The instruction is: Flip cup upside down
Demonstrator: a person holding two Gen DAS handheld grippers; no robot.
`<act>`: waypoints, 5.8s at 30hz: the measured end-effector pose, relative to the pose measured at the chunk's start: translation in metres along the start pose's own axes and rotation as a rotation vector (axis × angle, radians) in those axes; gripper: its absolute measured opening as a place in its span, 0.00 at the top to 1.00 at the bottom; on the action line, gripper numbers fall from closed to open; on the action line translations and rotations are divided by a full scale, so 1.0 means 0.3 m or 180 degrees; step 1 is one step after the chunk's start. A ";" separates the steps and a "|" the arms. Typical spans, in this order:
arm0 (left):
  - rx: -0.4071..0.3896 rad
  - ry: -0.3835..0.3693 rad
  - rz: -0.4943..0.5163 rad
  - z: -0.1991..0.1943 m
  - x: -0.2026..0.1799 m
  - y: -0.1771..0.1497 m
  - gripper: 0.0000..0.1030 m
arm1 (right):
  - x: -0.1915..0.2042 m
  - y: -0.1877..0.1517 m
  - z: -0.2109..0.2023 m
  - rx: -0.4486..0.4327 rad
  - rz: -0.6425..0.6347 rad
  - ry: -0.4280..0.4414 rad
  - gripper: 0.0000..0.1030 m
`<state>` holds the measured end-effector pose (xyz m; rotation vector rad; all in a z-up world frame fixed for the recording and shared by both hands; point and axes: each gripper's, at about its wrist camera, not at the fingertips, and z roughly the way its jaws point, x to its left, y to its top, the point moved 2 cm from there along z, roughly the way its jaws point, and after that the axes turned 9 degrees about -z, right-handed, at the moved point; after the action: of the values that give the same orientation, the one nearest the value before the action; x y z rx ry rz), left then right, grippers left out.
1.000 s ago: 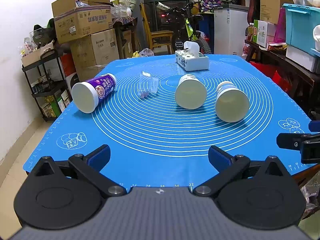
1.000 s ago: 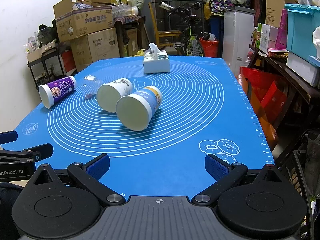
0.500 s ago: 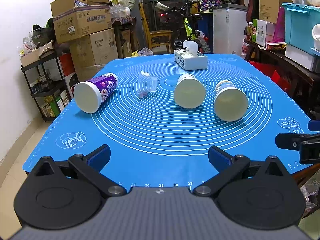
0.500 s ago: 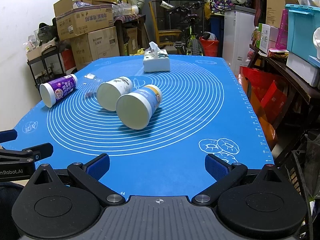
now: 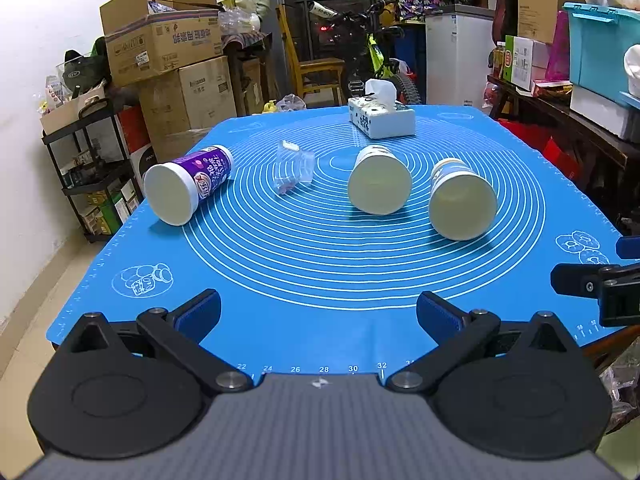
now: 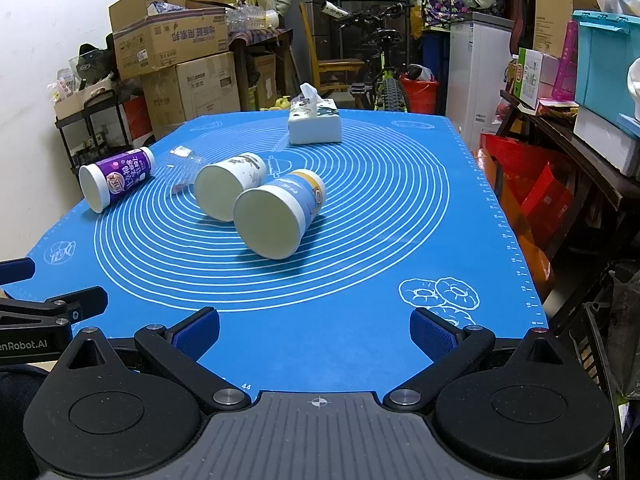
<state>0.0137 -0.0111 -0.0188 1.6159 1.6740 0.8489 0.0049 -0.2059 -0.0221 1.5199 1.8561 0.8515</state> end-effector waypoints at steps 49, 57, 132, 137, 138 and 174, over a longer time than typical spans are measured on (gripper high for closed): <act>-0.0159 0.0374 0.0076 0.104 0.158 0.188 0.00 | -0.024 0.151 0.073 -0.0294 0.0034 0.0162 0.02; -0.0244 0.0705 0.0337 0.280 0.254 0.294 0.00 | -0.010 0.255 0.130 -0.0426 0.0008 0.0196 0.02; 0.0576 -0.0434 0.0201 0.290 -0.024 0.108 0.09 | -0.048 0.173 0.135 -0.0200 0.0076 0.0123 0.02; 0.0588 -0.0438 0.0245 0.287 -0.028 0.105 0.08 | -0.045 0.174 0.134 -0.0194 0.0068 0.0129 0.02; 0.0589 -0.0442 0.0240 0.286 -0.029 0.104 0.08 | -0.046 0.174 0.135 -0.0194 0.0068 0.0126 0.02; 0.0217 0.0216 -0.0414 0.207 0.398 0.180 0.03 | 0.339 0.427 0.379 0.0902 0.0160 0.0917 0.12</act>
<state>0.0924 0.1106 -0.0128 1.5191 1.8519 0.7972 0.1529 -0.0750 0.0025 1.6910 2.2335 0.8991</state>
